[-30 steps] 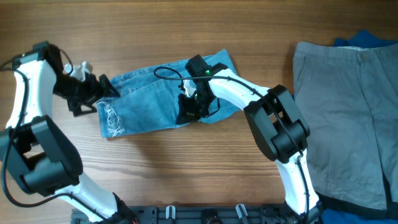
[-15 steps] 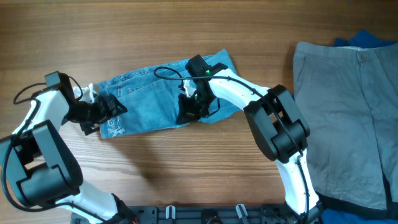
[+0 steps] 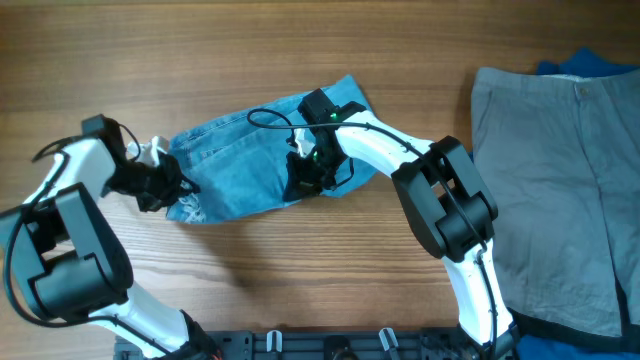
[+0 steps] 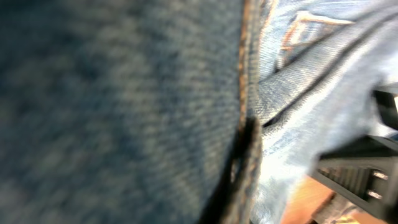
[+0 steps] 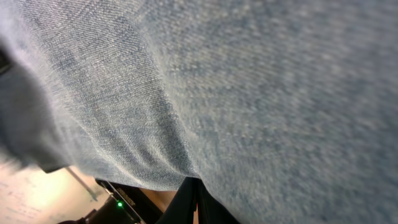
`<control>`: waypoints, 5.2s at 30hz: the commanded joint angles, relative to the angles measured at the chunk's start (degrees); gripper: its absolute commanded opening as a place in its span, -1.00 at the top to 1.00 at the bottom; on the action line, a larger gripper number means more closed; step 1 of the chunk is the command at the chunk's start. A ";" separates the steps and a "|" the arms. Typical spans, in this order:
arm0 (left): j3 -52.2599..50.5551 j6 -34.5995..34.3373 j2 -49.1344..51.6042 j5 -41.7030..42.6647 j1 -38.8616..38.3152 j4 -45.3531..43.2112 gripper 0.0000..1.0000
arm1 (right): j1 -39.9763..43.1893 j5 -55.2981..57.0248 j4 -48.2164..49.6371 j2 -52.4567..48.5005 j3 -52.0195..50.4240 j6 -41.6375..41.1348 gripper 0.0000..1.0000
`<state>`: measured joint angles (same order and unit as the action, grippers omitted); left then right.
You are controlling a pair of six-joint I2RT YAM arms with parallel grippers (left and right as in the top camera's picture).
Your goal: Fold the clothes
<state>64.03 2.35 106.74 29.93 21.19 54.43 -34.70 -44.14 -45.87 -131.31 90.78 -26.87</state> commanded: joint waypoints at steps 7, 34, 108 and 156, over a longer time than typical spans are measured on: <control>17.27 -0.28 -9.25 0.85 -4.66 10.14 0.92 | -0.48 13.92 2.97 9.27 0.11 8.94 0.91; 30.29 -10.34 -12.20 2.36 -10.82 14.38 0.92 | -7.04 14.49 12.35 2.86 -1.97 -3.06 0.91; 27.74 -13.11 0.50 -18.16 -33.44 8.87 0.79 | 10.62 21.29 6.19 26.01 -1.29 19.08 0.55; 4.20 -29.83 1.81 15.15 -24.57 -16.00 -1.00 | 12.37 26.51 3.43 21.29 -1.51 11.41 0.74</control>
<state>69.69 -29.34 108.51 41.76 1.83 38.11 -22.17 -18.72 -44.58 -105.12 89.38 -16.16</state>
